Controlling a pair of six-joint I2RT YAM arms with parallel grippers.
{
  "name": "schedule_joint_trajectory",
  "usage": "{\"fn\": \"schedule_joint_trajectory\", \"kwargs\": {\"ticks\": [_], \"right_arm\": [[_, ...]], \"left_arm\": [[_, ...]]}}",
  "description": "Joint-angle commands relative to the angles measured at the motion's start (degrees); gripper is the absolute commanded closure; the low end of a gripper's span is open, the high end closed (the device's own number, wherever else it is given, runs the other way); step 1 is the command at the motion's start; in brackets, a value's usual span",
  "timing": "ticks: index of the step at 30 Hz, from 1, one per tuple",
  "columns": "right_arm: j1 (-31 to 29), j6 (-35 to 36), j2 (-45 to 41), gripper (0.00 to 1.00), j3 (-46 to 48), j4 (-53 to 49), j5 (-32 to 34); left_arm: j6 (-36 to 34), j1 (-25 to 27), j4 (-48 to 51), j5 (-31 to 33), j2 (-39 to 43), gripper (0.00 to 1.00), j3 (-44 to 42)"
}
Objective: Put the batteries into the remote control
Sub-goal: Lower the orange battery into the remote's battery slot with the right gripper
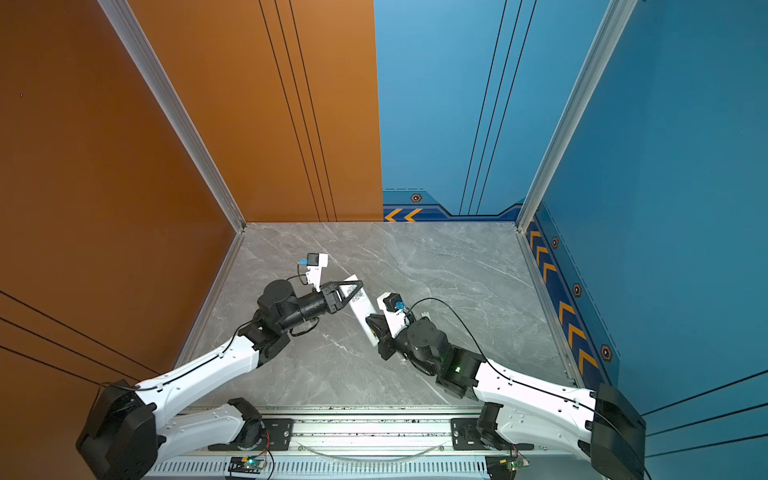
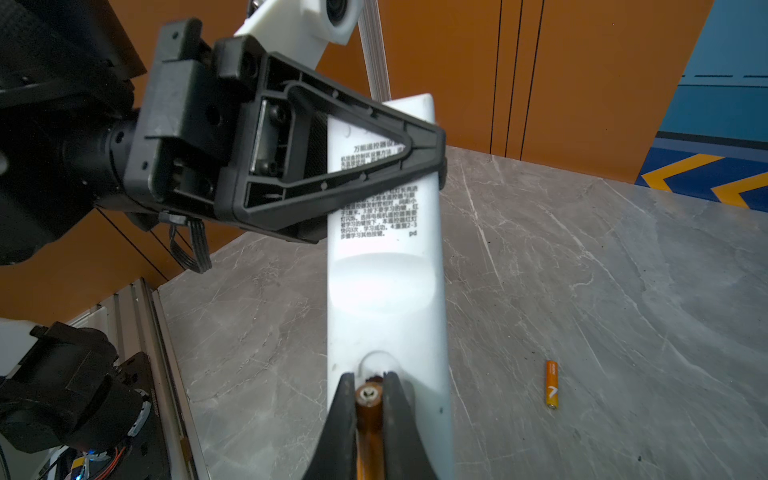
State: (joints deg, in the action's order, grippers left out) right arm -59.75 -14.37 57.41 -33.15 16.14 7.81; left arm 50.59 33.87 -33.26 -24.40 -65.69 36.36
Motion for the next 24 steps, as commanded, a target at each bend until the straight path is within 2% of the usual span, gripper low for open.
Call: {"fn": "schedule_joint_trajectory", "kwargs": {"ticks": [1, 16, 24], "right_arm": [[-0.41, 0.74, 0.78, 0.88, 0.63, -0.06, 1.25], [-0.61, 1.01, 0.43, 0.86, 0.80, 0.36, 0.94], [-0.90, 1.46, -1.08, 0.78, -0.08, -0.91, 1.08]], "left_arm": [[0.43, 1.01, -3.61, -0.92, 0.30, 1.00, 2.53], [0.54, 0.93, -3.83, -1.26, 0.04, 1.00, 2.49], [0.21, 0.84, -3.83, -2.07, -0.39, 1.00, 2.06]]}}
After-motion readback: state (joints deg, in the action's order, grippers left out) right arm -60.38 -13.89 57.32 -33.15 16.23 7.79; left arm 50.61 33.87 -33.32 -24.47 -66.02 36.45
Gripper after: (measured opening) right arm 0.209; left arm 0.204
